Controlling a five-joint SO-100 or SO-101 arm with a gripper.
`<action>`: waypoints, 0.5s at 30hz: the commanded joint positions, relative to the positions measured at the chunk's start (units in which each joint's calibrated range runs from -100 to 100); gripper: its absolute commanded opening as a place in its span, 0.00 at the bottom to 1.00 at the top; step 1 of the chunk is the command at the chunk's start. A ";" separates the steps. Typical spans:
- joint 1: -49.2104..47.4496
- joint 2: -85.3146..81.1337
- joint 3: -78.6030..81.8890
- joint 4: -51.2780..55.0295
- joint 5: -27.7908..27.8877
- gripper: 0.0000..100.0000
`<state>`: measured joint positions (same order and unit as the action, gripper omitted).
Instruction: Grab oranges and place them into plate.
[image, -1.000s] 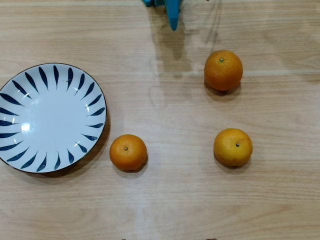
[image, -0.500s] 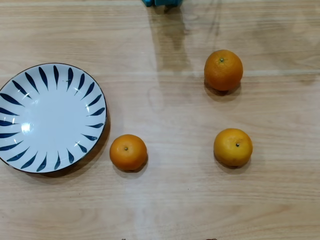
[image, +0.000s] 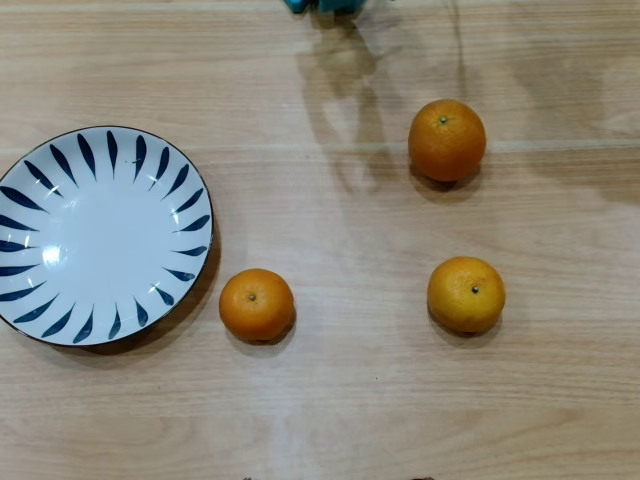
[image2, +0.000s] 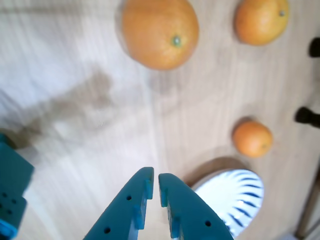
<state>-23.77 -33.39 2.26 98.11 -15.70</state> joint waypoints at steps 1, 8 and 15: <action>-2.44 4.40 -4.02 1.12 -4.32 0.03; -7.12 10.90 -6.20 -0.60 -18.49 0.03; -8.65 16.06 -5.47 -7.13 -36.99 0.03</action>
<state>-31.45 -18.49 -0.93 92.85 -45.49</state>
